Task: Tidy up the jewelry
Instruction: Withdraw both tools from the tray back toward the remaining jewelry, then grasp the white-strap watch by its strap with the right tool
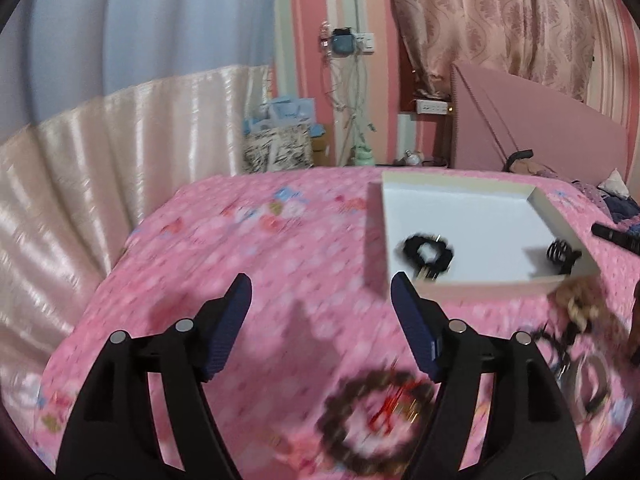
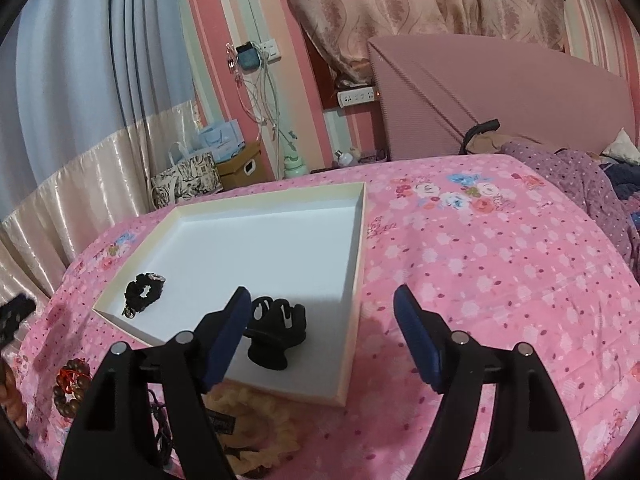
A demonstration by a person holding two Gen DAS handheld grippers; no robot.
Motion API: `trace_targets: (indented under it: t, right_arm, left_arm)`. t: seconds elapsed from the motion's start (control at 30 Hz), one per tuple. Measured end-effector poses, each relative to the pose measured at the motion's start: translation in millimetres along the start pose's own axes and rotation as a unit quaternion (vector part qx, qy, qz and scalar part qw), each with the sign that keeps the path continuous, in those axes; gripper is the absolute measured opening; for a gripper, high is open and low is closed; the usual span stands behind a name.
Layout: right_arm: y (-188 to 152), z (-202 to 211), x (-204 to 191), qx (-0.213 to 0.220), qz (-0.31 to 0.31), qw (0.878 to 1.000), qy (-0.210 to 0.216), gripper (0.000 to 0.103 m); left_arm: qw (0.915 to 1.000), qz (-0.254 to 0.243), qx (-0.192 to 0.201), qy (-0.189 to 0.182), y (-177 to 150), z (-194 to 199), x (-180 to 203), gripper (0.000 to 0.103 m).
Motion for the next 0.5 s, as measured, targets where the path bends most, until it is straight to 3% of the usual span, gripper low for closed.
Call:
trace_targets:
  t: [0.27,0.5]
  right_arm:
    - [-20,28,8,-0.015,0.012,0.999,-0.033,0.075]
    - [-64,99,-15,-0.027,0.030,0.999,0.012,0.080]
  left_arm:
    - [0.9994,0.016,-0.020,0.022,-40,17,-35,0.072]
    - [0.9994,0.018,-0.029,0.011,-61,19,-35,0.076]
Point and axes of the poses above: each gripper's, at about its wrist camera, not at the fingertips, and z roughly against the way its jaws point, x to its right, y to its top, the point moved 6 cm from there along -z, roughly the way its jaws point, and after that the axes turned 14 degrees about x, right-handed, at the moved point
